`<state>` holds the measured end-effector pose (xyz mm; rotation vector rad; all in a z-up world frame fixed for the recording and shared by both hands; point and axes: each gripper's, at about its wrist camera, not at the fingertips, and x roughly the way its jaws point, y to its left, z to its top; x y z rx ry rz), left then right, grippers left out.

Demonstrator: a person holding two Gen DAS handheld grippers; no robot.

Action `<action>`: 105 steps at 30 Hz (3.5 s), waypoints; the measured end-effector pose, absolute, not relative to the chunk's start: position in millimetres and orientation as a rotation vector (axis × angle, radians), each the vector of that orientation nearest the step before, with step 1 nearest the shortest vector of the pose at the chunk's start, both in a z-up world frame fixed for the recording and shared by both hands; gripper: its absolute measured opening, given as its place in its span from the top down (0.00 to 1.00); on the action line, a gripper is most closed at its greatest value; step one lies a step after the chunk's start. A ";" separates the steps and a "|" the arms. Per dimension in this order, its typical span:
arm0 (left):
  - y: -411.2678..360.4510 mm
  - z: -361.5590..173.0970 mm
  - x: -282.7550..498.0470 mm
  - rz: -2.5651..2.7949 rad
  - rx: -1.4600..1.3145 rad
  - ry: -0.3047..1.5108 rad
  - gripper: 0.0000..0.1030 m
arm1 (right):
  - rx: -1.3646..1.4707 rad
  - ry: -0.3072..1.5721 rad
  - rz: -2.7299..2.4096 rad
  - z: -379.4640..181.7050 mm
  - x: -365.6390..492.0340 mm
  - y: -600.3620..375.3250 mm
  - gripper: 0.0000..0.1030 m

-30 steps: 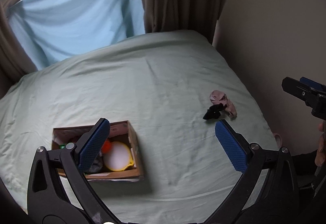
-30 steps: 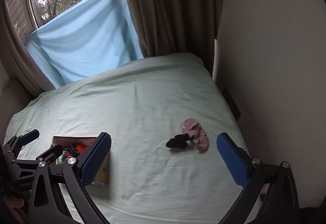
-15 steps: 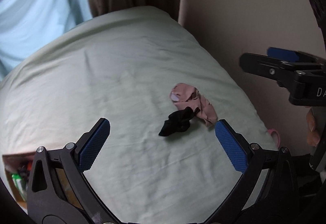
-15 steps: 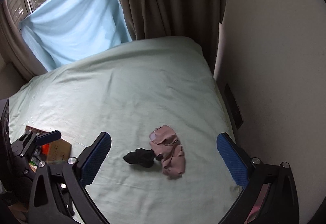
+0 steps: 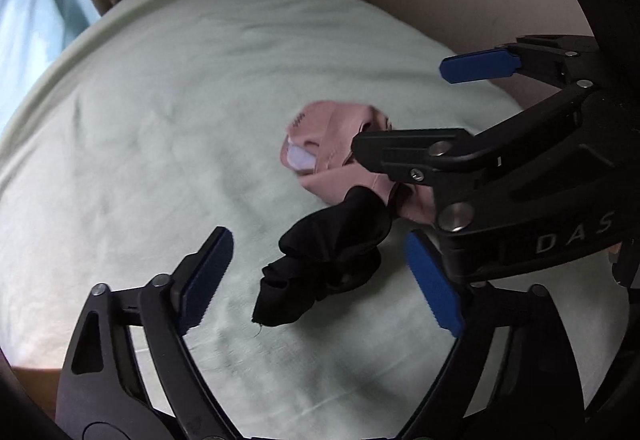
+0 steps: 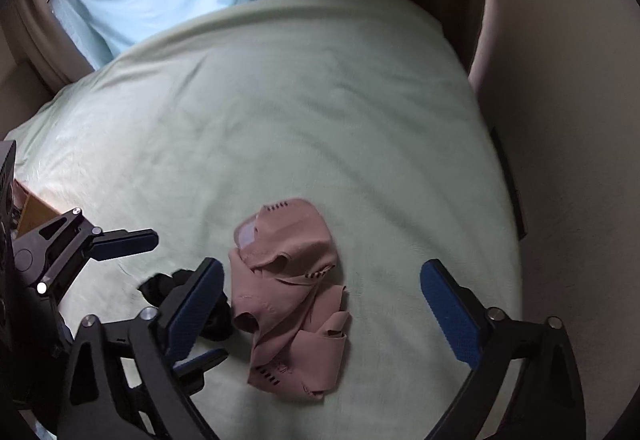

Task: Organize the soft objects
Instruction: 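Grasp the black sock with the left tool while the right tool grasps the pink fabric, then carry the black sock and pink fabric over the box with both tools, then open both tools to drop the sock and pink fabric into the box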

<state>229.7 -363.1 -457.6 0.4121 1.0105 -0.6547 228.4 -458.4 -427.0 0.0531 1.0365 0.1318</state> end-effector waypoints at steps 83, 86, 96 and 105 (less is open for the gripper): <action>156.5 -237.7 173.8 -0.201 0.074 1.052 0.79 | 0.154 1.020 0.328 -221.1 152.9 -8.5 0.80; 167.7 -260.9 192.1 -0.200 0.068 1.101 0.79 | 0.145 1.085 0.314 -247.4 169.8 3.4 0.80; 163.0 -346.2 240.3 -0.249 0.064 1.299 0.79 | 0.307 1.276 0.149 -325.9 199.1 -22.5 0.80; 129.5 -378.8 253.9 -0.310 0.107 1.396 0.15 | 0.411 1.365 0.075 -357.8 219.5 -35.2 0.66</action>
